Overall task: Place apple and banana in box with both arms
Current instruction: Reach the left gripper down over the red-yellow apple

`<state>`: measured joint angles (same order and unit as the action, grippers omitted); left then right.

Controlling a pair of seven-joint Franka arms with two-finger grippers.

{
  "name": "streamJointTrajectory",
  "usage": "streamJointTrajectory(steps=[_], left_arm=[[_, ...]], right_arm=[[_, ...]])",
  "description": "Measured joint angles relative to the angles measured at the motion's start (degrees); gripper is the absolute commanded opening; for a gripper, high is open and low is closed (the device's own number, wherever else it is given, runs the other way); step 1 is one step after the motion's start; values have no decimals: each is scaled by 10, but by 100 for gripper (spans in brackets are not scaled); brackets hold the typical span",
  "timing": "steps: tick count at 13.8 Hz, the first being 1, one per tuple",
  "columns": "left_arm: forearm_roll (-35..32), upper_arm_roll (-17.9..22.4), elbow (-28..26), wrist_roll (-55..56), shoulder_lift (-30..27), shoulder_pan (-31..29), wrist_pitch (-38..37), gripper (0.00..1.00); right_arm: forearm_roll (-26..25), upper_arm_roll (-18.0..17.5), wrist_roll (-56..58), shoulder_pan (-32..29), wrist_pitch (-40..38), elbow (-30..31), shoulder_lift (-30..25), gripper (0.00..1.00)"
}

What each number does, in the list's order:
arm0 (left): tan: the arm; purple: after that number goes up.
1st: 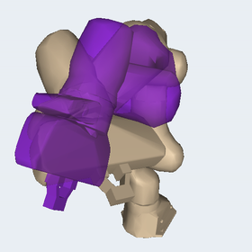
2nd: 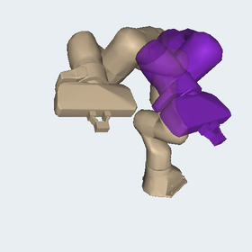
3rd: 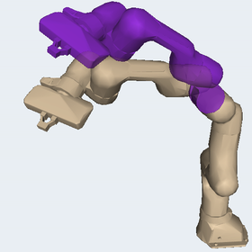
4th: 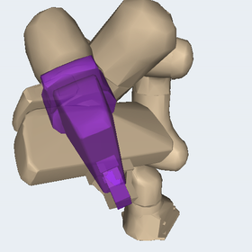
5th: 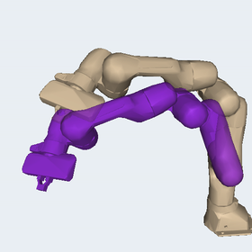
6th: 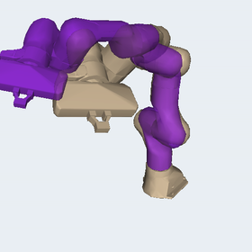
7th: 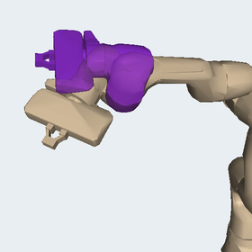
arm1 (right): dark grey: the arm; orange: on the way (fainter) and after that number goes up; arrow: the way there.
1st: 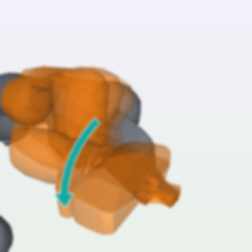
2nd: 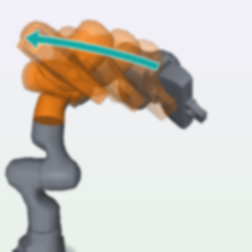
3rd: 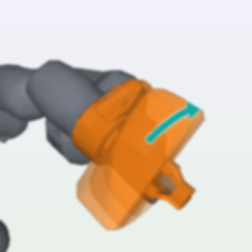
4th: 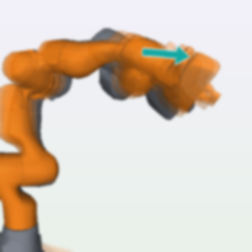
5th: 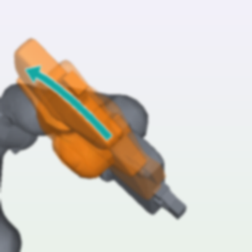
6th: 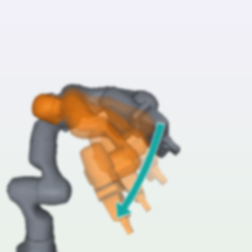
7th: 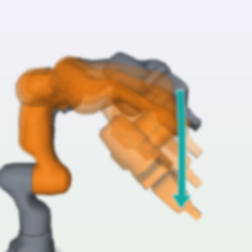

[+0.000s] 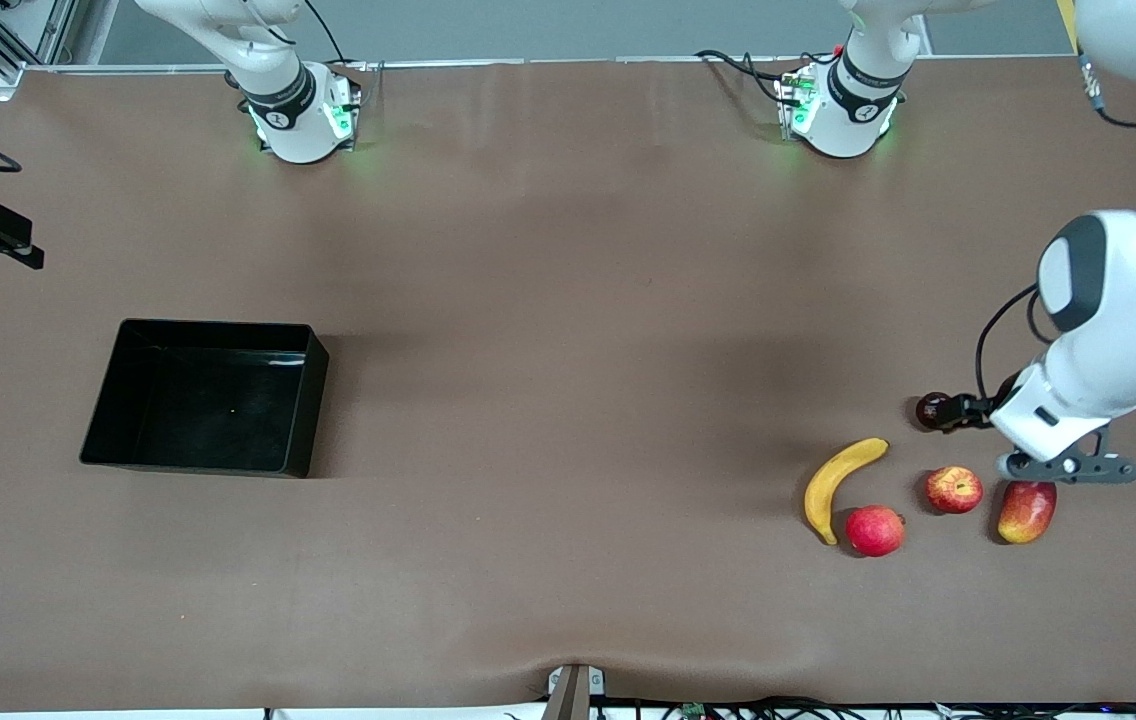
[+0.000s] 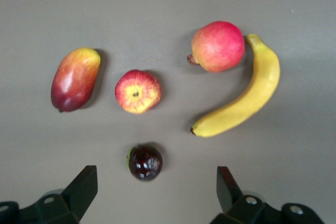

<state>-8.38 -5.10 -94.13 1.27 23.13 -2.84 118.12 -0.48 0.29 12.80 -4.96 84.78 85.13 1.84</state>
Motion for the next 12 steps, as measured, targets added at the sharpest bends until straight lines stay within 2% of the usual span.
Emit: streamJointTrajectory(steps=[6, 12], left_arm=[[-2, 1, 2, 0, 33, -41, 45, 100], [-2, 0, 2, 45, 83, -46, 128, 100]], right_arm=[[15, 1, 0, -12, -2, 0, 1, 100], [15, 2, 1, -50, -7, 1, 31, 100]])
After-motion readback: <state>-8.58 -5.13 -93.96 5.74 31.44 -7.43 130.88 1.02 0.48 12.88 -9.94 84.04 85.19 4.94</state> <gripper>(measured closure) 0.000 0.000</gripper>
